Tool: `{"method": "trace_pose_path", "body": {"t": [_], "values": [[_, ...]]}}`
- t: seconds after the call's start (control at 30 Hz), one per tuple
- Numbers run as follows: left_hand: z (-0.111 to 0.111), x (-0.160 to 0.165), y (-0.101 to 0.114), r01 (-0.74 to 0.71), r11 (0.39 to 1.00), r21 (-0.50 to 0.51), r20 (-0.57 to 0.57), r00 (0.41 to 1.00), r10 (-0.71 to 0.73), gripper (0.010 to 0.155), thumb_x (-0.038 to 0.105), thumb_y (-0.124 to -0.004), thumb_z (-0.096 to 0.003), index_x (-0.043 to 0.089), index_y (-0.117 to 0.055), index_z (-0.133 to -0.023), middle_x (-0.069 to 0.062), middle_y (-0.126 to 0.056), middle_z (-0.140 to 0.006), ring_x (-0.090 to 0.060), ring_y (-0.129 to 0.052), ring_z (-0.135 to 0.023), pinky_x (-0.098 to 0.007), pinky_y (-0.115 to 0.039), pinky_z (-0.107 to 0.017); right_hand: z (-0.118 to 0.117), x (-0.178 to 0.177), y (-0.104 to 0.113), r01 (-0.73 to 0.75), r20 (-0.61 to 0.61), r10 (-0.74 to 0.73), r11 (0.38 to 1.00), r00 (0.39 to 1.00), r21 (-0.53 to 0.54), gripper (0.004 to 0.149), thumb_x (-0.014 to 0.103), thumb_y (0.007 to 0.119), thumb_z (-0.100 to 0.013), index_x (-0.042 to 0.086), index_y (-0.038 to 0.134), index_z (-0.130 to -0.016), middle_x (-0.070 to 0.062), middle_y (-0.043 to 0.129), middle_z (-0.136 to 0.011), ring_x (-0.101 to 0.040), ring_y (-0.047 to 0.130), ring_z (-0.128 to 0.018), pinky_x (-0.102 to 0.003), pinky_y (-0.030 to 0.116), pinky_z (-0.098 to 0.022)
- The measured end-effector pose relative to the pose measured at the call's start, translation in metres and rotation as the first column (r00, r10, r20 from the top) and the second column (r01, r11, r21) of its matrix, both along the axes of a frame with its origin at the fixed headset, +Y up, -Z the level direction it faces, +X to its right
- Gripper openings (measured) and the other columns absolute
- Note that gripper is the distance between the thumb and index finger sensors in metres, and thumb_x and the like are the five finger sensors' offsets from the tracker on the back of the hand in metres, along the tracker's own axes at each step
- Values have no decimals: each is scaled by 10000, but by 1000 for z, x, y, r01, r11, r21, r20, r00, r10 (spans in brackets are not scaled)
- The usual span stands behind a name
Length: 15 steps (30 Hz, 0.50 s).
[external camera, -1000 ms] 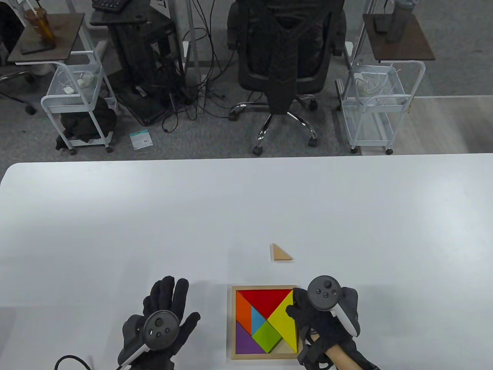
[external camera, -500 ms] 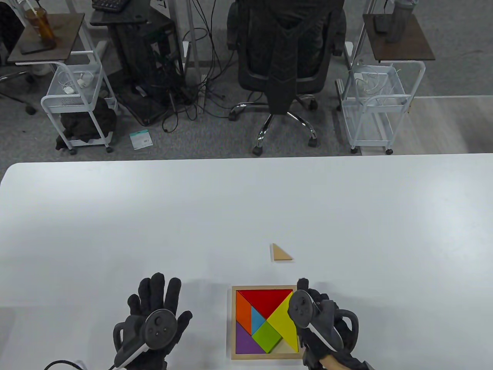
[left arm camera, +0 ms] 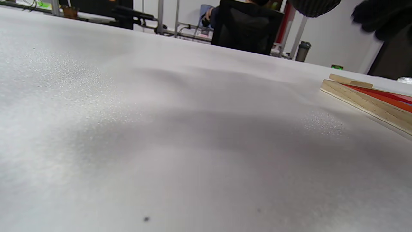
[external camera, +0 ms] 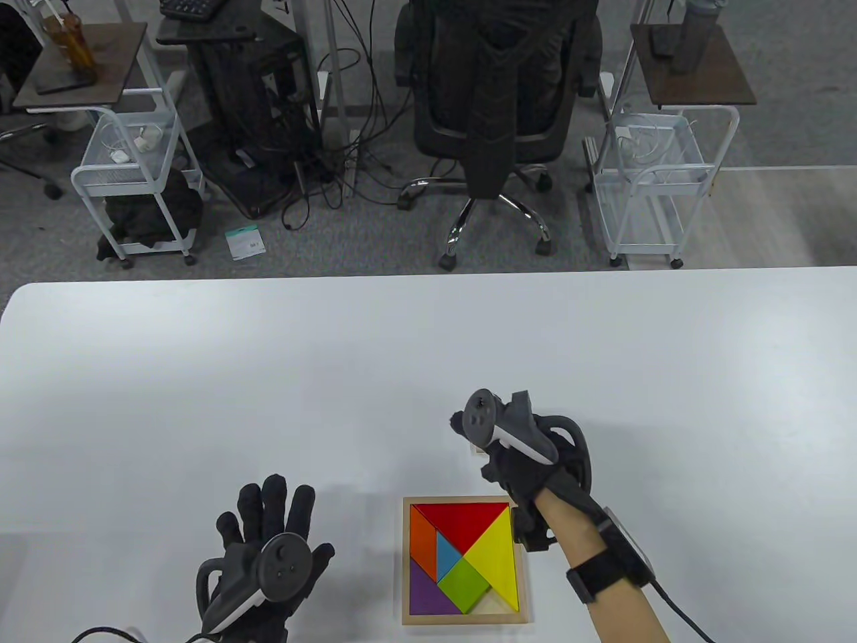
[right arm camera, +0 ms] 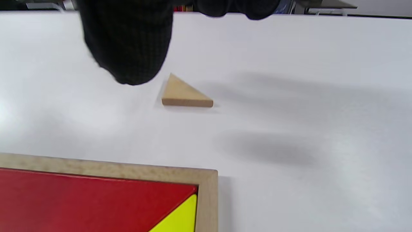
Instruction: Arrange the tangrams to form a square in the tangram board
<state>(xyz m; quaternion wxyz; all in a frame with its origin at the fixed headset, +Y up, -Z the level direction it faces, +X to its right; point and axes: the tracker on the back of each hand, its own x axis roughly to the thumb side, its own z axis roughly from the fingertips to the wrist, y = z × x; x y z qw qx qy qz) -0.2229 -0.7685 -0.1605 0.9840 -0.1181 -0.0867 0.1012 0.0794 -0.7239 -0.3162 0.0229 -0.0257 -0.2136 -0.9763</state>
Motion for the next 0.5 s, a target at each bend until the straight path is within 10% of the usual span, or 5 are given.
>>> {"method": "trace_pose_path", "body": {"t": [0.5], "values": [[-3, 0, -2, -2, 1000, -19, -6, 1000, 2, 790, 534, -535, -590, 207, -36, -1107, -266, 104, -1092, -602, 16, -975, -784, -112, -632, -31, 4, -57, 16, 132, -6, 997, 991, -76, 613, 275, 880, -415, 577, 590, -862, 171, 442, -1068, -207, 570, -952, -363, 619, -694]]}}
